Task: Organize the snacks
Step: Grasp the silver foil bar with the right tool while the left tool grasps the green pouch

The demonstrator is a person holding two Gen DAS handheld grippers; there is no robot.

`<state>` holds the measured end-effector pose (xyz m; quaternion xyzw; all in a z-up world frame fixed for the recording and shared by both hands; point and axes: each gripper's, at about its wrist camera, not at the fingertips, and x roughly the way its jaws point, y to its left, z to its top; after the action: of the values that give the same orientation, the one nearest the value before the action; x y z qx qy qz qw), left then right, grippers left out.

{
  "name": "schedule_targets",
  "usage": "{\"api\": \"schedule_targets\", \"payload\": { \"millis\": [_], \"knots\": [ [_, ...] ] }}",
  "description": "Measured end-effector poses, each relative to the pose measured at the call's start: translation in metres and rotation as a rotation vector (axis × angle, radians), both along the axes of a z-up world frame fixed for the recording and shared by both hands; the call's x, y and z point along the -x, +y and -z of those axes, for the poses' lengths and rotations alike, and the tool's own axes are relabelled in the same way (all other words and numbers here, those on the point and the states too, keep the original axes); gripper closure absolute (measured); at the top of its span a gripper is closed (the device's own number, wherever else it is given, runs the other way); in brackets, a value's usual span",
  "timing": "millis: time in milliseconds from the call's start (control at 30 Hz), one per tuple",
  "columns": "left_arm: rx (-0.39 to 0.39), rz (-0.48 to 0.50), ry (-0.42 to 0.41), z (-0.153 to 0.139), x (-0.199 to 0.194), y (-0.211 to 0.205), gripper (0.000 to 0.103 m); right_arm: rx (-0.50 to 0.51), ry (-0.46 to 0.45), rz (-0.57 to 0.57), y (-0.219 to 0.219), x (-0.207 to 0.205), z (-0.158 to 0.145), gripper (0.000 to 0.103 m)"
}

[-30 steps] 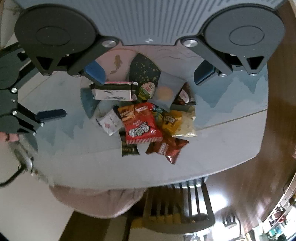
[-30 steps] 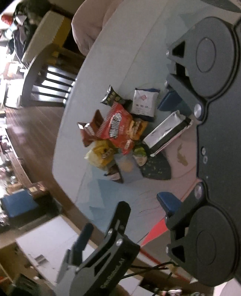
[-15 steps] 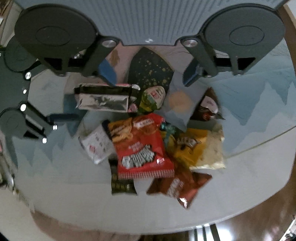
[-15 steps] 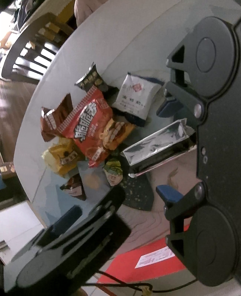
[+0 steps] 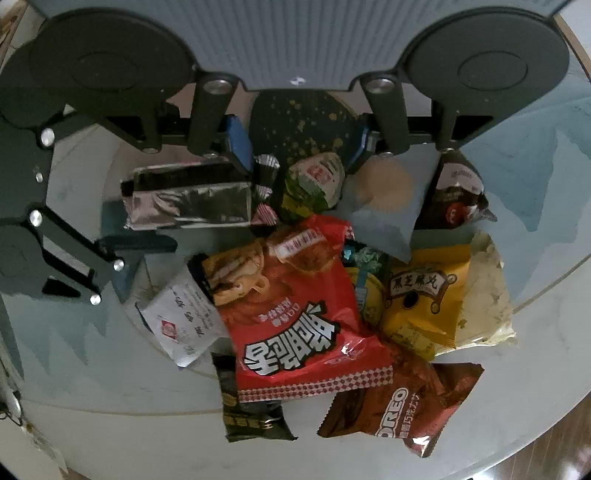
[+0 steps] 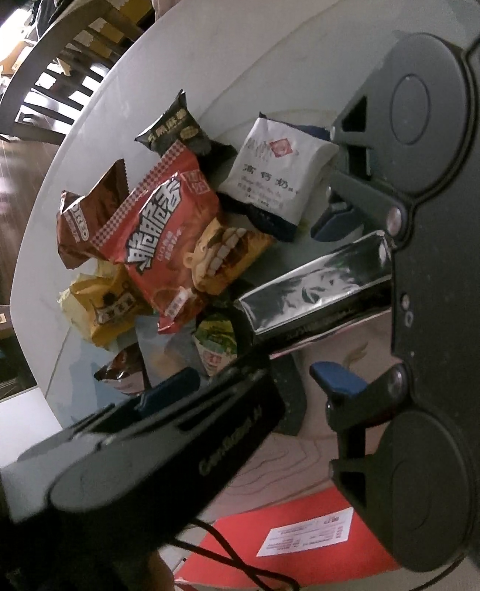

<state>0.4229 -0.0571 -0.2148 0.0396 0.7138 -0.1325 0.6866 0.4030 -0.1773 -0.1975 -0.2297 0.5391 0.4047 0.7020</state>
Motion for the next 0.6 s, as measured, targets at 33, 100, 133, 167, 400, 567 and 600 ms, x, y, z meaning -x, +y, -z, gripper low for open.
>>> {"api": "schedule_targets", "payload": {
  "millis": [33, 100, 133, 167, 400, 567, 600],
  "knots": [
    [0.007, -0.003, 0.001, 0.001, -0.001, 0.000, 0.050, -0.003, 0.001, -0.004, 0.000, 0.001, 0.000, 0.032],
    [0.014, -0.008, -0.002, 0.002, -0.004, -0.001, 0.049, -0.005, 0.000, -0.006, 0.000, 0.001, 0.001, 0.033],
    [0.015, -0.010, -0.005, 0.002, -0.006, -0.001, 0.049, -0.005, 0.000, -0.008, 0.000, 0.001, 0.001, 0.034],
    [0.016, -0.012, -0.007, 0.002, -0.007, -0.002, 0.049, -0.001, -0.002, -0.013, 0.001, 0.002, 0.003, 0.035],
    [-0.005, -0.034, -0.009, 0.011, -0.007, 0.009, 0.050, 0.013, -0.053, -0.029, -0.001, 0.007, 0.006, 0.049],
    [-0.021, -0.042, -0.004, 0.021, -0.006, 0.014, 0.051, 0.026, -0.076, -0.011, -0.006, 0.008, 0.007, 0.061],
    [-0.023, -0.039, -0.006, 0.023, -0.007, 0.013, 0.051, 0.027, -0.078, -0.012, -0.007, 0.008, 0.007, 0.061]
  ]
}}
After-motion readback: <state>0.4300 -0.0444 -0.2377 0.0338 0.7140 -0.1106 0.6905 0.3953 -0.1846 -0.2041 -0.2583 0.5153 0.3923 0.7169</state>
